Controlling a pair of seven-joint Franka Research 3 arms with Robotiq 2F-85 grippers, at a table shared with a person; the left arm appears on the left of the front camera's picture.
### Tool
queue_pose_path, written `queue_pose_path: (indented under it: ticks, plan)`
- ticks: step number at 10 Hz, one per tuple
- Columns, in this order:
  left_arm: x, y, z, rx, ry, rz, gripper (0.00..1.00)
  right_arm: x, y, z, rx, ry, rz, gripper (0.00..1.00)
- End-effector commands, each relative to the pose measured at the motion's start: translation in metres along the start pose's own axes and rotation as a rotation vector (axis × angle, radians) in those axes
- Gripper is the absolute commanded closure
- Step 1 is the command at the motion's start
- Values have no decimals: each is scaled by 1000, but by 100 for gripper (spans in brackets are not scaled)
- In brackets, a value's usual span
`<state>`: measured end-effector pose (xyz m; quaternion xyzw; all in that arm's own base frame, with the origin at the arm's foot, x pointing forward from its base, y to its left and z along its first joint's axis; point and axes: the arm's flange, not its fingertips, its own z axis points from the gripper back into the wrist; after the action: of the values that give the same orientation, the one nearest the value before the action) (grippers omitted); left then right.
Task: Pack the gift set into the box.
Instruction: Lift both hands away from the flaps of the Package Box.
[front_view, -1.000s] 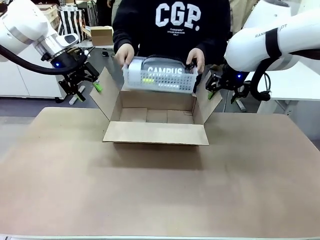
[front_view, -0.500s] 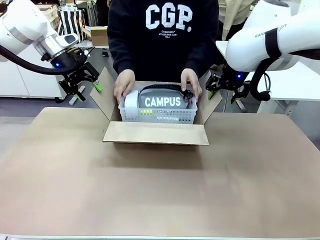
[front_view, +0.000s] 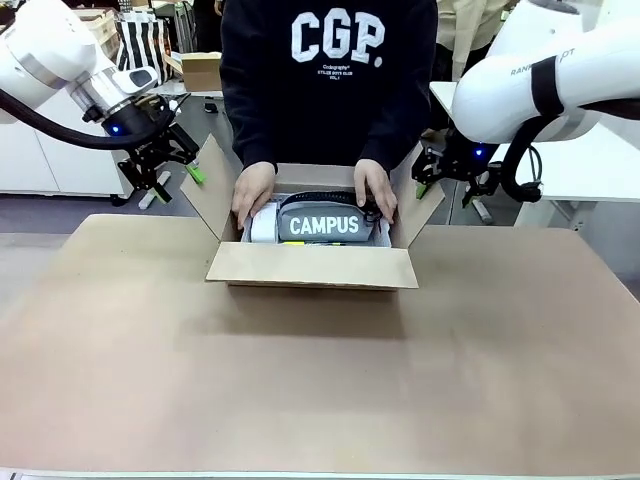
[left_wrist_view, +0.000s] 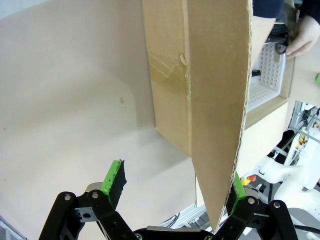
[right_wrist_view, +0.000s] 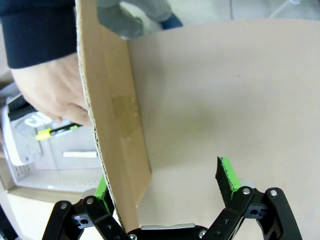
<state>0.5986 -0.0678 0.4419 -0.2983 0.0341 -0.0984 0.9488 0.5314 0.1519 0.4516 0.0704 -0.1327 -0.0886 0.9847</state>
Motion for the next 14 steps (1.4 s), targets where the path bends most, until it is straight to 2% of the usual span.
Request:
queue_pose_path:
  ticks: [1, 14]
  plan:
    - [-3, 0, 0, 6, -6, 17, 0, 2, 4, 2, -27, -7, -19, 0]
    - [-3, 0, 0, 6, -6, 17, 0, 2, 4, 2, -27, -7, -19, 0]
